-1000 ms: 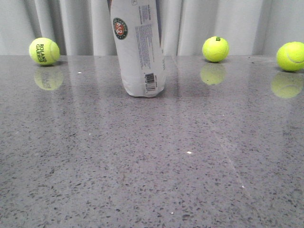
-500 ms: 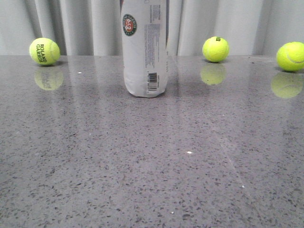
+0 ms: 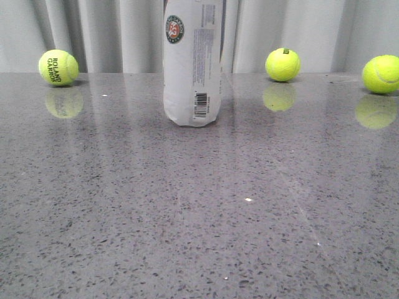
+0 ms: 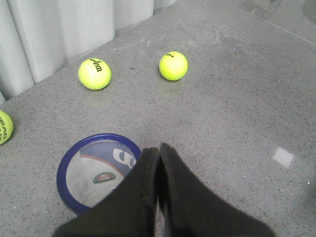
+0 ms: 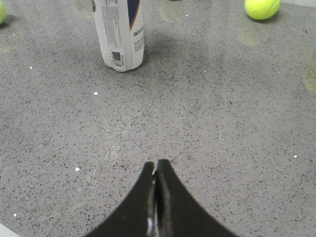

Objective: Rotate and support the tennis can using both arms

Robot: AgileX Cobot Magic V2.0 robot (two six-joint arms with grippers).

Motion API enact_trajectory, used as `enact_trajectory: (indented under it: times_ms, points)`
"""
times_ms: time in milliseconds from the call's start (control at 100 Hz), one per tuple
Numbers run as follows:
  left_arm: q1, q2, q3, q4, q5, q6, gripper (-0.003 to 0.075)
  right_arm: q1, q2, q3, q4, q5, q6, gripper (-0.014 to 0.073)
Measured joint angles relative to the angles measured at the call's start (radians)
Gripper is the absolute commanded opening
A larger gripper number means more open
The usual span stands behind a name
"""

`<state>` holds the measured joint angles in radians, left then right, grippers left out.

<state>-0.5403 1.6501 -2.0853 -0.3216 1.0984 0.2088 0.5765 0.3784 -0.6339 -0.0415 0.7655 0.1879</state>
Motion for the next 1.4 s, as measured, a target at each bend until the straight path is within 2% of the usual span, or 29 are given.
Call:
enact_trajectory:
  times_ms: [290, 860, 1100, 1401]
  points:
    - [0.000, -0.145, 0.238, 0.000, -0.116, 0.015, -0.0020, 0.000, 0.000, 0.000, 0.000, 0.000, 0.000, -0.0067]
    - [0.000, -0.536, 0.883, -0.008, -0.479, 0.019, -0.0020, 0.000, 0.000, 0.000, 0.000, 0.000, 0.000, -0.0067]
    - [0.000, -0.635, 1.027, -0.011, -0.524, 0.021, -0.0020, 0.000, 0.000, 0.000, 0.000, 0.000, 0.000, -0.0067]
    - [0.000, -0.746, 1.181, 0.056, -0.593, 0.021, -0.0020, 0.000, 0.000, 0.000, 0.000, 0.000, 0.000, -0.0067]
